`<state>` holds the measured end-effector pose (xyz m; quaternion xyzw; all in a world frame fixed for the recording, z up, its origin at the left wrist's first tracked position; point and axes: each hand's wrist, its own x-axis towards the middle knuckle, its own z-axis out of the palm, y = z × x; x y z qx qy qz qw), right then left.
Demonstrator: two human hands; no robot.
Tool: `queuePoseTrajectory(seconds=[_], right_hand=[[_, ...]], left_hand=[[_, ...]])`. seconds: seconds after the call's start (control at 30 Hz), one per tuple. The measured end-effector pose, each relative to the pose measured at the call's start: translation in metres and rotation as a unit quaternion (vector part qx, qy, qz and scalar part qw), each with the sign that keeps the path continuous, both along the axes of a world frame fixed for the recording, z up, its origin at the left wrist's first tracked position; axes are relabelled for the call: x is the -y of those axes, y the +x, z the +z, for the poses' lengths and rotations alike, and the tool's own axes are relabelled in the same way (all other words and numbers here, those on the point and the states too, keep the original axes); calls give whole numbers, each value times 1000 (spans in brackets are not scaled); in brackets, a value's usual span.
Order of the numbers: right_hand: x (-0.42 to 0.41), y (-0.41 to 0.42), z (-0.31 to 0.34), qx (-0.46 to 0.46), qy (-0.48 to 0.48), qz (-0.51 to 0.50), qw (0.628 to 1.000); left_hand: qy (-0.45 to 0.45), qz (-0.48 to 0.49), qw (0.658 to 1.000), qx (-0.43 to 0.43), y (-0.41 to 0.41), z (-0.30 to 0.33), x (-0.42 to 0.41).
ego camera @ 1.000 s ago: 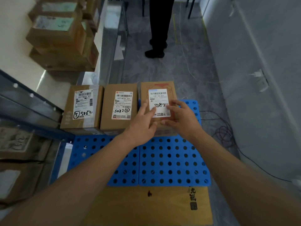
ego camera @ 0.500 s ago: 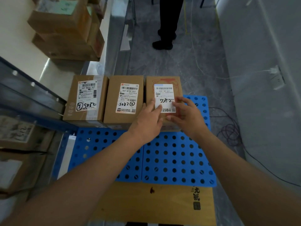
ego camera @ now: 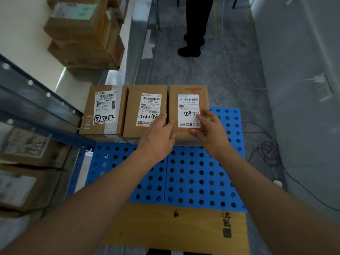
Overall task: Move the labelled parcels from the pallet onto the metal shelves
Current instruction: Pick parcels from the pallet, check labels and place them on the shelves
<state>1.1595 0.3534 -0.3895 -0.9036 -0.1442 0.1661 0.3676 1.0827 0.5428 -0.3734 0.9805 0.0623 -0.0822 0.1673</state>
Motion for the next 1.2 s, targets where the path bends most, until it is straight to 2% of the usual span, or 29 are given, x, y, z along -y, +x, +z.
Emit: queuePoseTrajectory(seconds=[0.47,0.7,1.0,1.2], right_hand=[[-8,-4,-3,14,-37,3,999],[-15,-4,-3,50,-145,23,988],[-22,-13,21,88,-213,66,971],[-31,-29,55,108,-192,62,973]], left_hand=[[-1,-6,1000,-20,0,-3,-4],[-12,-2,1000,-23,2,4,-3],[-26,-10,999,-24,5,35,-4],[-35,-16,999,-7,-5,73,-18]])
